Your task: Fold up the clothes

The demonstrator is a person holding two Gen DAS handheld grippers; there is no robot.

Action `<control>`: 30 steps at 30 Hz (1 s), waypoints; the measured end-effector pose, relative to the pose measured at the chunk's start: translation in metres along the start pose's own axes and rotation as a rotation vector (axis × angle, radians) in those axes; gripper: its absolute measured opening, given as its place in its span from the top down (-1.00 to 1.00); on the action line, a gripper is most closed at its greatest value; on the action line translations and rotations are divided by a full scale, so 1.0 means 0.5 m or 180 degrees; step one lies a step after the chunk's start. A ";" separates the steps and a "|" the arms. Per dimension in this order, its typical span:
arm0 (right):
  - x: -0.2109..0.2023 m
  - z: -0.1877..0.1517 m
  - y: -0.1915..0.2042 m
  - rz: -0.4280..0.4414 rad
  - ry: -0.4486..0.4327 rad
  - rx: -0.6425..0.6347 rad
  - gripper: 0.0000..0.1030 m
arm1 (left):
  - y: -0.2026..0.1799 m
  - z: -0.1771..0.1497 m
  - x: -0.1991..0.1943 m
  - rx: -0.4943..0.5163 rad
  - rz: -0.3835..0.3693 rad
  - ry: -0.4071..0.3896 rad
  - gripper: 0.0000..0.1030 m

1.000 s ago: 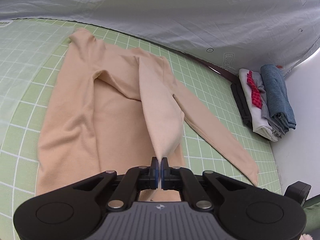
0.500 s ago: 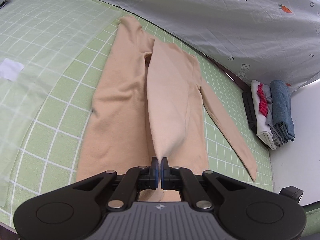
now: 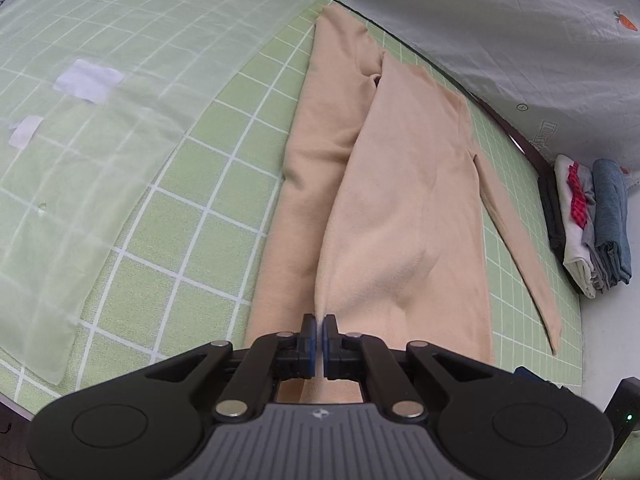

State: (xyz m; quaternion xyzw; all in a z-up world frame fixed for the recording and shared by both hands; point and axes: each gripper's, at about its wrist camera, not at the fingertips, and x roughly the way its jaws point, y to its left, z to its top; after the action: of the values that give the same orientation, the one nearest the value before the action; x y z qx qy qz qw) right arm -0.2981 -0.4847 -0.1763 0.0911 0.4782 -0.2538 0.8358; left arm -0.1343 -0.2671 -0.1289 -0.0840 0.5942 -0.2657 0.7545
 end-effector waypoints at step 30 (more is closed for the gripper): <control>0.057 0.058 -0.112 -0.0033 0.0007 0.0738 -1.00 | -0.122 0.096 0.047 0.0866 0.0619 -0.0136 -0.51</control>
State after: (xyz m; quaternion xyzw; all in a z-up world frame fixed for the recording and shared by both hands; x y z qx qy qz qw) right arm -0.2929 -0.5538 -0.1801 0.1850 0.4470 -0.3117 0.8178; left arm -0.1040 -0.3394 -0.1083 0.0712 0.5419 -0.2676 0.7935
